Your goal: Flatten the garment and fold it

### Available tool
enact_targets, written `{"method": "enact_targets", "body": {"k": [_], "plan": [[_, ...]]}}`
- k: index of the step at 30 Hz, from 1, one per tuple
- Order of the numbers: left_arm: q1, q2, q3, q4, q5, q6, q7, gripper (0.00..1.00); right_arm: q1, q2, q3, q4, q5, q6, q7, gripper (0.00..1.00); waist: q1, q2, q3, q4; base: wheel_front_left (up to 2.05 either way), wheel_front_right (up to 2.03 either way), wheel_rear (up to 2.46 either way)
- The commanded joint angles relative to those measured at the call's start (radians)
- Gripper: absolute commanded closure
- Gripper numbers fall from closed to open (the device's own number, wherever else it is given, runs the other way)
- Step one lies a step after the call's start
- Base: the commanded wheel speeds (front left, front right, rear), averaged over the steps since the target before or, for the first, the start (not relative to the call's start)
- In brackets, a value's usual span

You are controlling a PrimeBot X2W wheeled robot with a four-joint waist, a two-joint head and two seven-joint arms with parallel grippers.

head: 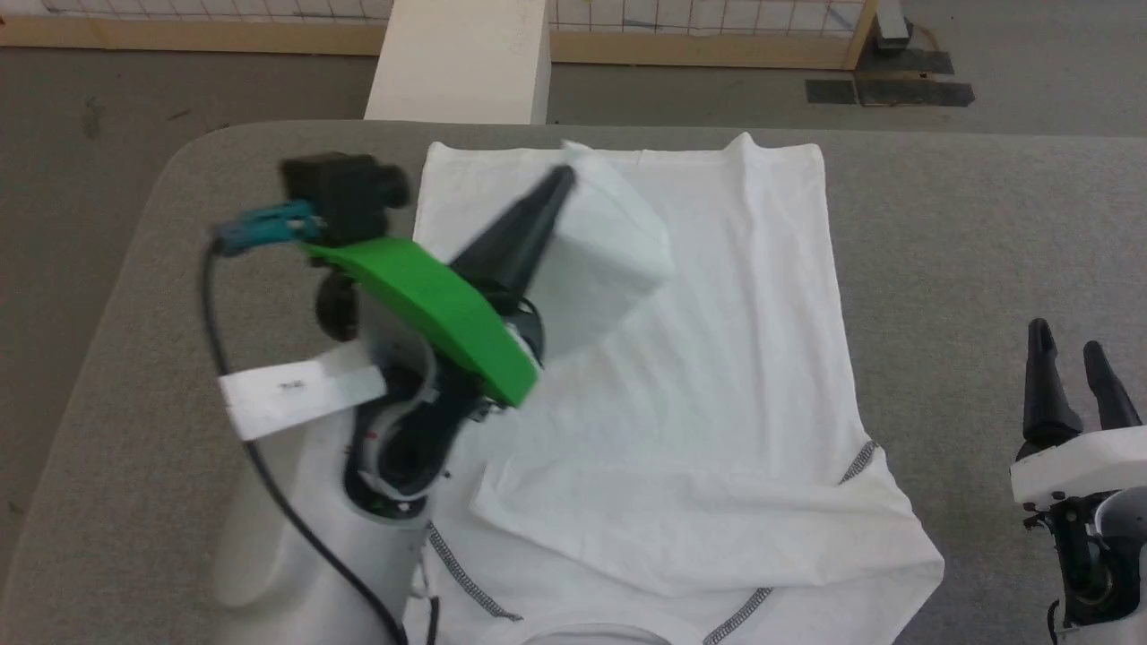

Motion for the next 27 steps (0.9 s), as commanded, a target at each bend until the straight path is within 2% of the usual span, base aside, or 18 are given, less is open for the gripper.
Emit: {"method": "enact_targets", "body": {"k": [1,6,11,16,17,18,23,27], "plan": [[-0.013,-0.006,-0.049,0.022,0.004,-0.007,-0.003,1.00,-0.002,0.000,0.004,0.001,0.007,-0.001,-0.007,0.00,0.0001,-0.0001,0.022,-0.033,0.00,0.00,0.00],[-0.027,-0.014,-0.259,0.141,0.023,-0.019,-0.030,1.00,-0.007,0.000,0.016,0.012,0.017,-0.001,-0.016,0.00,0.0001,-0.0001,0.049,-0.080,0.00,0.00,0.00],[-0.031,-0.015,-0.468,0.240,-0.004,-0.028,-0.055,1.00,-0.006,0.000,0.025,0.026,0.027,-0.001,-0.028,0.00,0.0001,-0.0001,0.074,-0.110,0.00,0.00,0.00],[-0.008,-0.015,-0.643,0.347,-0.019,-0.027,0.002,1.00,-0.007,0.000,0.027,0.036,0.025,-0.001,-0.038,0.00,0.0001,-0.0001,0.085,-0.118,0.00,0.00,0.00],[-0.002,-0.015,-0.662,0.364,-0.027,-0.023,0.020,0.76,-0.007,0.000,0.027,0.038,0.025,-0.001,-0.039,0.00,0.0001,-0.0001,0.084,-0.118,0.00,0.00,0.00],[0.003,-0.015,-0.680,0.379,-0.040,-0.019,0.040,0.00,-0.008,0.000,0.027,0.041,0.024,-0.001,-0.040,0.00,0.0001,-0.0001,0.082,-0.118,0.00,0.00,0.00],[-0.005,-0.015,-0.701,0.381,-0.117,-0.003,0.108,0.00,-0.010,0.000,0.028,0.049,0.018,-0.001,-0.041,0.00,0.0001,-0.0001,0.066,-0.097,0.00,0.00,0.00],[-0.047,-0.015,-0.596,0.308,-0.232,0.025,0.066,0.00,-0.009,0.000,0.033,0.051,0.014,-0.001,-0.038,0.00,0.0001,-0.0001,0.044,-0.072,0.00,0.00,0.00]]}}
